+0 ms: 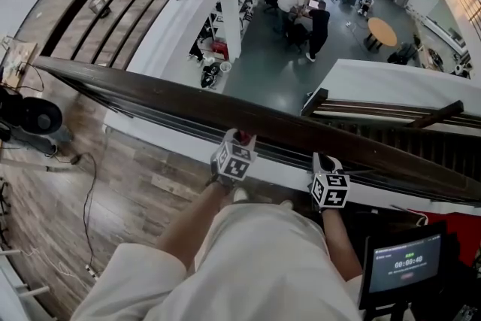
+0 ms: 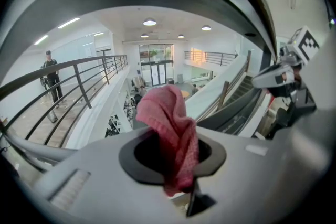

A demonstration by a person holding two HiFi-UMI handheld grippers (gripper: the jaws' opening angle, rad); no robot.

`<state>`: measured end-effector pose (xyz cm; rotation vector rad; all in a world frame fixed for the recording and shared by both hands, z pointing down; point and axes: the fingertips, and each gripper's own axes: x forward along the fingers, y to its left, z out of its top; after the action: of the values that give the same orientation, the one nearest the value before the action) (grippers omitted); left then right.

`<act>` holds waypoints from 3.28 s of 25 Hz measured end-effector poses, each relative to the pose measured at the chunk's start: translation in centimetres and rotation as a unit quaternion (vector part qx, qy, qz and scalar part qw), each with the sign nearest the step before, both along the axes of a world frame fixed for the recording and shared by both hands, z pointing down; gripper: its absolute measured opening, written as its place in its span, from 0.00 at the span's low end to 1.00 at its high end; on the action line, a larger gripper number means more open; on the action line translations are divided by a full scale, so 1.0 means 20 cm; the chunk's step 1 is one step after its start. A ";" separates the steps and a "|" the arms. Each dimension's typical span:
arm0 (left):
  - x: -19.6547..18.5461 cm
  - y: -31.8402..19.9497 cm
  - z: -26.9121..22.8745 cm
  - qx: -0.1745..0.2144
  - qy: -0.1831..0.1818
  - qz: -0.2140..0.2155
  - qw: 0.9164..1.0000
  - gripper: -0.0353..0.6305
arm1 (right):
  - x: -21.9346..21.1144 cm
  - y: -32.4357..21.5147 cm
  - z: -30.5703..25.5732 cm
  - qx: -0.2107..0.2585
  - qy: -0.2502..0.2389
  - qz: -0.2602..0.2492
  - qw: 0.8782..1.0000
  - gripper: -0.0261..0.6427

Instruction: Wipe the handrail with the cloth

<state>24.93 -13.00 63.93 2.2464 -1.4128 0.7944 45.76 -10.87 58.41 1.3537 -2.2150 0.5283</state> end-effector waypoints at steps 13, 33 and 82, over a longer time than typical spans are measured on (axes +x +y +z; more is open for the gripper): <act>-0.26 -0.02 0.02 0.002 0.010 -0.021 1.000 0.19 | -0.18 0.03 0.02 0.000 0.009 0.001 1.000 0.04; -0.68 -0.02 -0.05 0.003 0.021 -0.084 0.996 0.19 | -0.13 0.13 0.00 0.000 0.022 0.039 0.999 0.04; 0.38 0.01 0.01 0.002 0.027 -0.033 0.999 0.18 | 0.56 0.22 0.08 -0.013 -0.017 0.083 0.996 0.04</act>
<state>32.53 -12.77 64.17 2.1940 -1.4575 0.7056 56.87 -6.41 60.02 1.5337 -2.1259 0.6418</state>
